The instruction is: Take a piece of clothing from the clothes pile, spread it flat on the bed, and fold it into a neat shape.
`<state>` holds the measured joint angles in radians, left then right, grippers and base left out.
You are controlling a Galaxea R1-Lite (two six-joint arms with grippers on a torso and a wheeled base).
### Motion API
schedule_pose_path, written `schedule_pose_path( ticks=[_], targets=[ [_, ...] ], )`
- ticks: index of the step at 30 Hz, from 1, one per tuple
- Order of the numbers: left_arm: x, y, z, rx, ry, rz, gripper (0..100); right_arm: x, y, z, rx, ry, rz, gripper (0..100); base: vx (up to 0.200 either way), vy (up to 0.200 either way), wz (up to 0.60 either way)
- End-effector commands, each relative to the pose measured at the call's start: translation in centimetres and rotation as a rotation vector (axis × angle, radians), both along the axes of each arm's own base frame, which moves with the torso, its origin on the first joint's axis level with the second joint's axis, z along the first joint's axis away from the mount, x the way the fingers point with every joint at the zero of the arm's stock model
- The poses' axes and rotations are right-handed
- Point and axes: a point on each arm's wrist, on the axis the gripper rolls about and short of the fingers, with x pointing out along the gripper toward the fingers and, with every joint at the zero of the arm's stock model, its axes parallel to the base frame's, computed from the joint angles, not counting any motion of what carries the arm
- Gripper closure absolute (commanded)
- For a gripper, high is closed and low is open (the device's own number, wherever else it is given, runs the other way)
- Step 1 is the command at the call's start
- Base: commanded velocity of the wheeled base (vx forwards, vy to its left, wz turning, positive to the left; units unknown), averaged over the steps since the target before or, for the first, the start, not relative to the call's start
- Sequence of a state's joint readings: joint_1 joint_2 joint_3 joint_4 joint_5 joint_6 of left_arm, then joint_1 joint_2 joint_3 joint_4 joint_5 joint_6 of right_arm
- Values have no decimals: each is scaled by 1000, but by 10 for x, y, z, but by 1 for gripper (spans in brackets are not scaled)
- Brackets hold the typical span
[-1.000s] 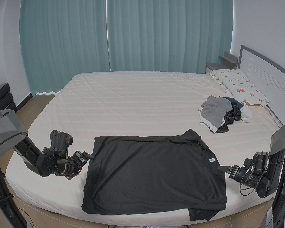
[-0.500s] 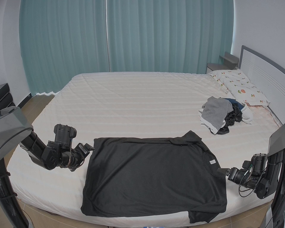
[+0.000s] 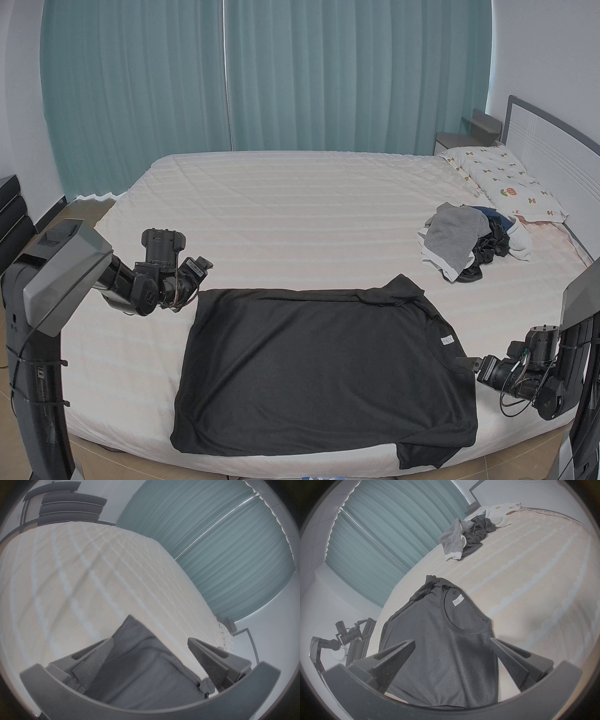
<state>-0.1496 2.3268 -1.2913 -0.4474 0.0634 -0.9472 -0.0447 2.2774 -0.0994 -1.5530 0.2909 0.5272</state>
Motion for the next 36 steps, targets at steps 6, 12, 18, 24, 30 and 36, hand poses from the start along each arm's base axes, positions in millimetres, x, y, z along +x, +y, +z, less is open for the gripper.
schedule_pose_path(
  ticks=[6, 12, 18, 24, 30, 36],
  targets=[
    [53, 2, -64, 18, 12, 49, 0, -1, 11, 0, 15, 6, 30, 0, 0, 0, 0],
    [60, 4, -69, 34, -2, 77, 0, -2, 13, 0, 19, 8, 34, 0, 0, 0, 0],
    [64, 2, -76, 56, -8, 94, 0, -2, 13, 0, 23, 11, 32, 0, 0, 0, 0],
    [63, 0, -78, 62, 3, 84, 0, -1, 13, 0, 23, 10, 32, 0, 0, 0, 0],
    [63, -2, -87, 116, 17, 48, 100, -1, 13, 0, 24, 9, 31, 0, 0, 0, 0],
    [68, 0, -88, 135, -1, 87, 100, -1, 13, 0, 24, 10, 31, 0, 0, 0, 0]
  ],
)
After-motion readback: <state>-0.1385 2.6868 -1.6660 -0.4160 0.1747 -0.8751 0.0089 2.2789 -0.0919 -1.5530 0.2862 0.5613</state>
